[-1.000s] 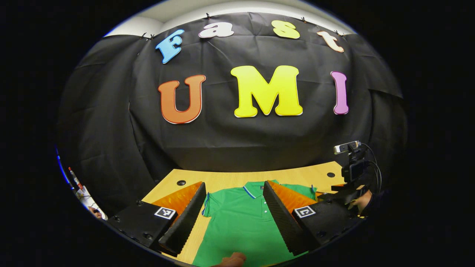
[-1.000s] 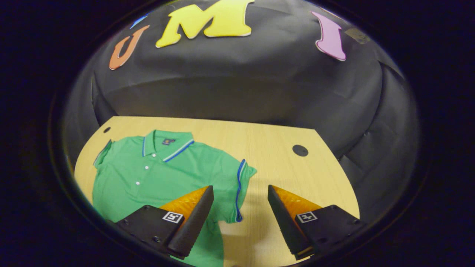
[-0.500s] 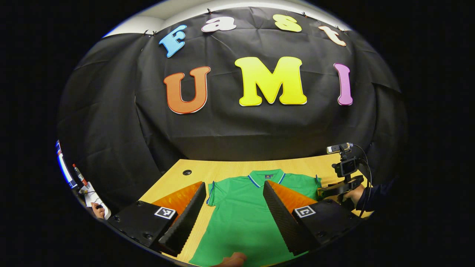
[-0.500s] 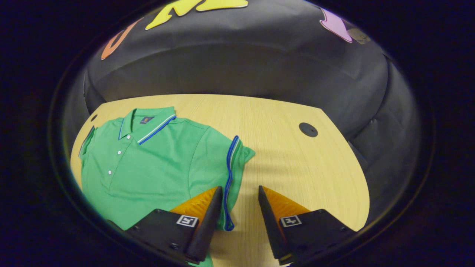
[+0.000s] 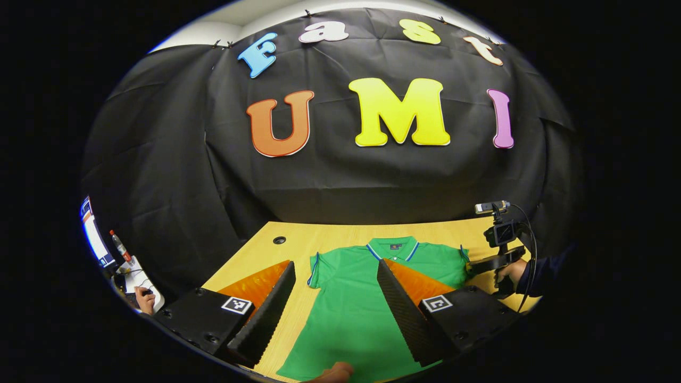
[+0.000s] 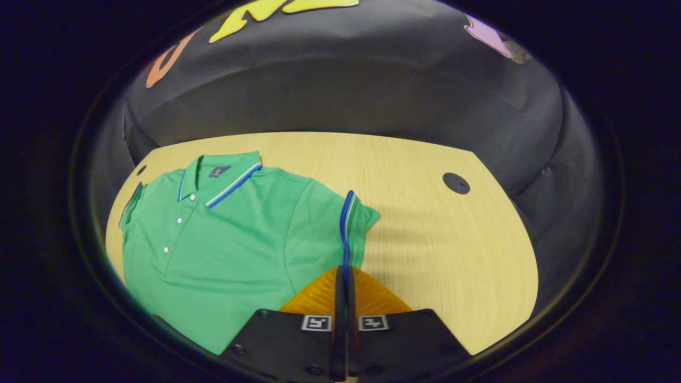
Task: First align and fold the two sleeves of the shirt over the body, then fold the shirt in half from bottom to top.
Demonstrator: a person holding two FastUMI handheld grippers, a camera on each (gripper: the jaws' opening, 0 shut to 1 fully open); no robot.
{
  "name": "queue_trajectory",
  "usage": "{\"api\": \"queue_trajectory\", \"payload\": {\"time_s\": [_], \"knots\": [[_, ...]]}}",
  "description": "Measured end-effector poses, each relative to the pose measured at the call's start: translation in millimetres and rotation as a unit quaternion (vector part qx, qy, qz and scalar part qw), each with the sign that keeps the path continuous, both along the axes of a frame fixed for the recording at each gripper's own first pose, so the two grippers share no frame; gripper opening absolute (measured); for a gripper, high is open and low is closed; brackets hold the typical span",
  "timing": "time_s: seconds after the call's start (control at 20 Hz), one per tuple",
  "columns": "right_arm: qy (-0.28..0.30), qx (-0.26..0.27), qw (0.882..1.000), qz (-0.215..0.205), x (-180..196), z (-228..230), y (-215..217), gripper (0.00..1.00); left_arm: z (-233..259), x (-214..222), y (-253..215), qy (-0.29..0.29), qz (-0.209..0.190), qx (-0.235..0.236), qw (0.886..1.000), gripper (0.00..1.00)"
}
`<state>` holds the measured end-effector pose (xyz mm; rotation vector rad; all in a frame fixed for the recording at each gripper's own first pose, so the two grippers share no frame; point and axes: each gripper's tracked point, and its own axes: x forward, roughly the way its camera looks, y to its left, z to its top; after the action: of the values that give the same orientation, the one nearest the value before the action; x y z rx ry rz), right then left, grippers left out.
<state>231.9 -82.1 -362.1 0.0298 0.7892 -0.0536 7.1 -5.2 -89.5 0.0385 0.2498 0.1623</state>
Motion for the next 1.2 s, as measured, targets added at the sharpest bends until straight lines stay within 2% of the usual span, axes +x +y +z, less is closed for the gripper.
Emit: {"api": "queue_trajectory", "payload": {"time_s": [0.05,0.2,0.35,0.7,0.75,0.9,0.95,1.2], "knots": [[0.001,0.003,1.0,0.0,-0.8,0.0,-1.2,0.0,-0.1,-2.7,2.9,0.0,0.004,0.0,1.0,1.0],[-0.011,0.0,1.0,-0.004,-3.2,14.3,-9.2,0.03,4.8,-10.4,9.8,-0.004,0.012,0.009,1.0,1.0],[-0.031,-0.009,0.999,0.012,-7.3,33.8,-9.8,0.03,8.2,-19.6,13.7,-0.011,0.018,0.011,1.0,1.0],[-0.082,-0.045,0.989,0.115,-11.6,74.2,41.8,0.0,12.6,-45.2,25.7,-0.015,0.037,0.013,0.999,1.0],[-0.083,-0.05,0.987,0.129,-13.2,72.3,51.9,0.03,10.9,-49.0,30.1,-0.014,0.042,0.014,0.999,1.0],[-0.077,-0.051,0.983,0.156,-16.3,62.6,82.9,0.0,5.3,-62.6,42.7,-0.006,0.059,0.008,0.998,1.0],[-0.075,-0.051,0.983,0.16,-18.4,57.8,91.9,0.03,3.3,-67.6,47.7,-0.003,0.064,0.006,0.998,1.0],[-0.061,-0.06,0.98,0.18,-24.4,35.1,121.8,0.02,-0.6,-89.8,74.1,0.003,0.093,0.005,0.996,1.0]]}}
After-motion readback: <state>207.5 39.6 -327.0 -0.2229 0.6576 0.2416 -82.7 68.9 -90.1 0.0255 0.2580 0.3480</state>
